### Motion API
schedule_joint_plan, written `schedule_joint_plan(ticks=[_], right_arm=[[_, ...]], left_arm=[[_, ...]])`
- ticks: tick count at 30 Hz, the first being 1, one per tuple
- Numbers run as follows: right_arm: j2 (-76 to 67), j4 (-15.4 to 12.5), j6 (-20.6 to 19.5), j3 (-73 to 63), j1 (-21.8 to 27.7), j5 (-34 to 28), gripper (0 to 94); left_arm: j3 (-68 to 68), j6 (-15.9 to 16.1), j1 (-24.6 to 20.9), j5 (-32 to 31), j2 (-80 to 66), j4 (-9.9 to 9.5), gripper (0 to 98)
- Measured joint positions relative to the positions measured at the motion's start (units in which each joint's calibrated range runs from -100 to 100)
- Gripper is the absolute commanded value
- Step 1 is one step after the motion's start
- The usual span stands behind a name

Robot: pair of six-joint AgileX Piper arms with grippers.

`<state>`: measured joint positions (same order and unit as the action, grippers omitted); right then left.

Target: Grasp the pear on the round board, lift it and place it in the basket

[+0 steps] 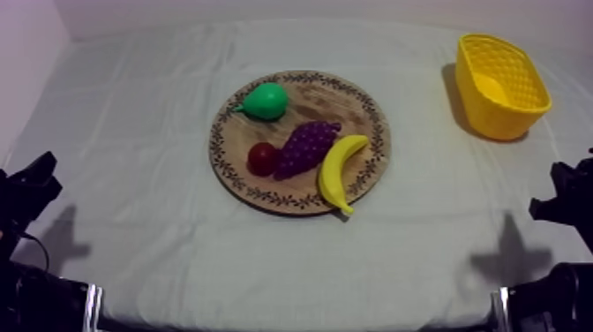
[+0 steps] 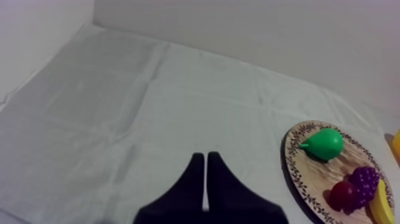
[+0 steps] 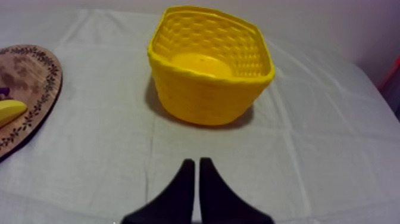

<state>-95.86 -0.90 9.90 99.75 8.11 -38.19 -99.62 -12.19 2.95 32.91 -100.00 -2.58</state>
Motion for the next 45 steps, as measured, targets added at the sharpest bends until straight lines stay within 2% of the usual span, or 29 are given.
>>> schedule_joint_plan(ticks=[8, 15, 23, 26, 35, 38, 45], right_arm=[[0.00, 0.00, 0.29, 0.00, 0.00, 0.00, 0.5], [0.00, 0.00, 2.16, 0.00, -1.59, 0.00, 0.4], [4.17, -1.60, -0.05, -2.75, -3.50, -1.39, 0.3], [8.56, -1.53, -1.41, -7.42, -4.56, -1.98, 0.2], [25.74, -0.26, -4.79, -29.55, -10.62, -10.22, 0.2], [32.27, -1.77, -4.14, -38.39, -12.10, -13.42, 0.2], [47.40, -7.05, 1.21, -59.38, -13.34, -21.80, 0.2]], left_arm=[[0.00, 0.00, 0.00, 0.00, 0.00, 0.00, 0.1], [0.00, 0.00, 0.00, 0.00, 0.00, 0.00, 0.1], [0.00, 0.00, 0.00, 0.00, 0.00, 0.00, 0.1], [0.00, 0.00, 0.00, 0.00, 0.00, 0.00, 0.1], [0.00, 0.00, 0.00, 0.00, 0.00, 0.00, 0.1], [0.00, 0.00, 0.00, 0.00, 0.00, 0.00, 0.1], [0.00, 0.00, 0.00, 0.00, 0.00, 0.00, 0.1]])
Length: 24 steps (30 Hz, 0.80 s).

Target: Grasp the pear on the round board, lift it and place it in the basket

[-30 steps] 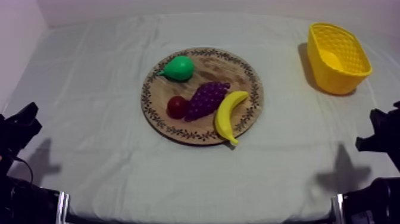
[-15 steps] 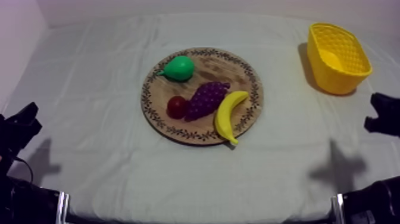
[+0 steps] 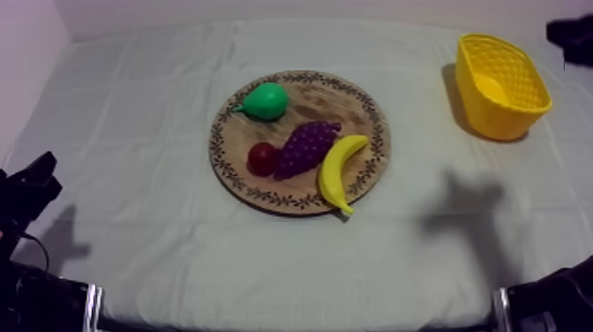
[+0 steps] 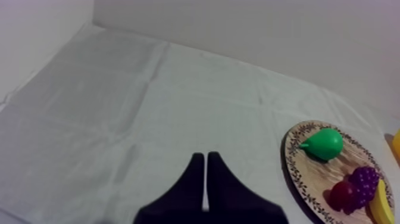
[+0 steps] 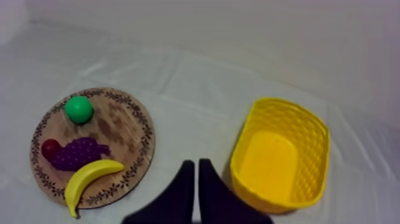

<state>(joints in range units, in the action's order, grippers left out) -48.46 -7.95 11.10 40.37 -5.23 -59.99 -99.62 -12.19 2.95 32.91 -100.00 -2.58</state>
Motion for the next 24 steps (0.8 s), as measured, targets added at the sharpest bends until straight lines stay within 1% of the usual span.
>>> schedule_joint_plan(ticks=[3, 8, 10, 16, 19, 24], right_arm=[[6.27, -0.92, 2.04, -7.68, -0.84, -3.35, 0.2], [15.73, -0.86, 3.73, -19.35, -3.22, -7.88, 0.2], [19.04, -0.92, 4.50, -23.48, -4.00, -8.02, 0.2], [29.11, -2.67, 8.30, -32.34, -5.24, -8.57, 0.2], [33.47, -3.65, 10.68, -35.03, -6.33, -9.11, 0.2], [40.07, -4.26, 14.85, -37.66, -7.86, -10.62, 0.2]], left_arm=[[0.00, 0.00, 0.00, 0.00, 0.00, 0.00, 0.1], [0.00, 0.00, 0.00, 0.00, 0.00, 0.00, 0.1], [0.00, 0.00, 0.00, 0.00, 0.00, 0.00, 0.1], [0.00, 0.00, 0.00, 0.00, 0.00, 0.00, 0.1], [0.00, 0.00, 0.00, 0.00, 0.00, 0.00, 0.1], [0.00, 0.00, 0.00, 0.00, 0.00, 0.00, 0.1]])
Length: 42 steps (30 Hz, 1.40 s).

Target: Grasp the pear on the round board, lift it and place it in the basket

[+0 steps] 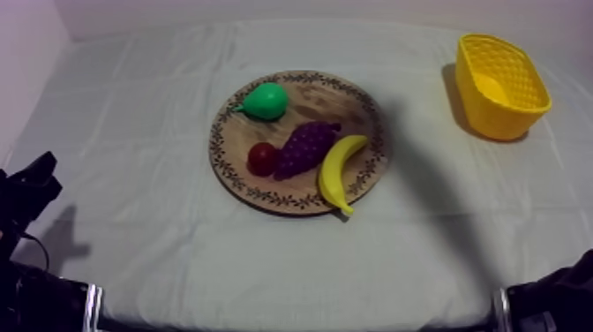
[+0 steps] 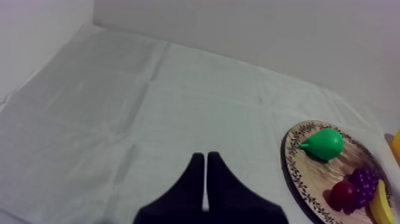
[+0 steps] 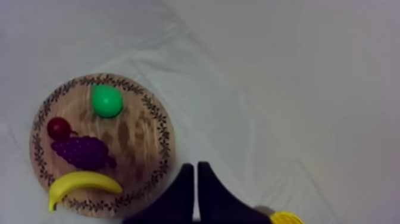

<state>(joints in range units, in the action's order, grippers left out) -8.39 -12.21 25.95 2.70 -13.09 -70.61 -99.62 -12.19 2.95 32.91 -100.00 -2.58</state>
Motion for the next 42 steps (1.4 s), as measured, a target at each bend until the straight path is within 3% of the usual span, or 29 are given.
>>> schedule_joint_plan(ticks=[6, 16, 19, 25, 29, 34, 42], right_arm=[[8.20, 0.00, 3.34, -4.84, -1.97, -3.03, 1.5], [20.89, 2.11, 3.79, -10.35, -6.18, -3.33, 7.3], [24.38, 2.15, 3.96, -11.43, -7.32, -2.44, 18.2], [29.74, 1.23, 5.17, -13.67, -7.48, -0.16, 60.0], [32.68, 1.67, 4.70, -16.48, -7.84, -0.36, 76.4], [36.22, 2.95, 3.35, -20.13, -8.99, -1.21, 84.1], [43.12, 3.02, 2.22, -24.15, -10.49, -1.50, 85.7]], left_arm=[[0.00, 0.00, 0.00, 0.00, 0.00, 0.00, 0.1], [0.00, 0.00, 0.00, 0.00, 0.00, 0.00, 0.1], [0.00, 0.00, 0.00, 0.00, 0.00, 0.00, 0.1], [0.00, 0.00, 0.00, 0.00, 0.00, 0.00, 0.1], [0.00, 0.00, 0.00, 0.00, 0.00, 0.00, 0.1], [0.00, 0.00, 0.00, 0.00, 0.00, 0.00, 0.1], [0.00, 0.00, 0.00, 0.00, 0.00, 0.00, 0.1]])
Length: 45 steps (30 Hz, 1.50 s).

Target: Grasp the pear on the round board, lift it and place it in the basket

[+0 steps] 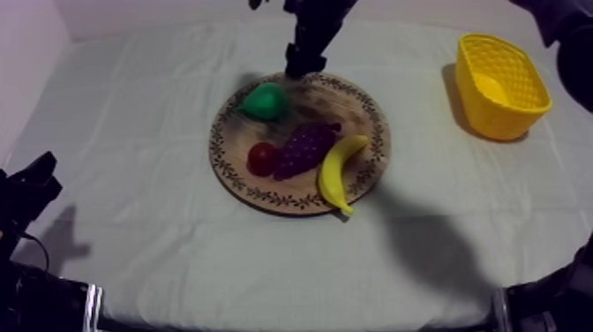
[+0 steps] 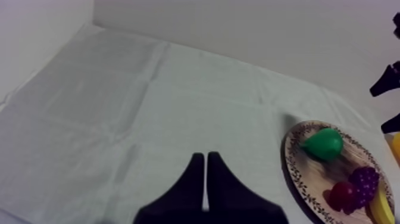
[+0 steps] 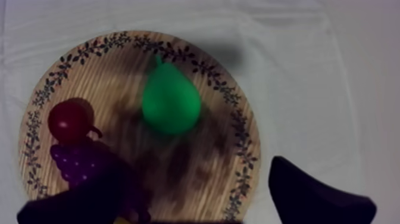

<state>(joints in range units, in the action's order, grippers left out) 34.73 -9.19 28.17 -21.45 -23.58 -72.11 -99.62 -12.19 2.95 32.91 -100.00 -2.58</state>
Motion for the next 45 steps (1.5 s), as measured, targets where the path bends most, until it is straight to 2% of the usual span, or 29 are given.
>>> schedule_joint_plan(ticks=[15, 24, 35, 40, 45], right_arm=[[12.08, 1.17, -2.16, -4.98, -3.34, 3.09, 84.9], [19.04, 2.37, -3.64, -12.17, -3.54, 2.42, 83.0], [23.78, 2.38, -4.07, -16.56, -3.01, 2.35, 55.7], [24.06, 1.70, -3.77, -16.49, -2.94, 1.68, 37.6], [22.68, 1.35, -3.51, -15.24, -2.79, 0.27, 32.7]], left_arm=[[0.00, 0.00, 0.00, 0.00, 0.00, 0.00, 0.1], [0.00, 0.00, 0.00, 0.00, 0.00, 0.00, 0.1], [0.00, 0.00, 0.00, 0.00, 0.00, 0.00, 0.1], [0.00, 0.00, 0.00, 0.00, 0.00, 0.00, 0.1], [0.00, 0.00, 0.00, 0.00, 0.00, 0.00, 0.1]])
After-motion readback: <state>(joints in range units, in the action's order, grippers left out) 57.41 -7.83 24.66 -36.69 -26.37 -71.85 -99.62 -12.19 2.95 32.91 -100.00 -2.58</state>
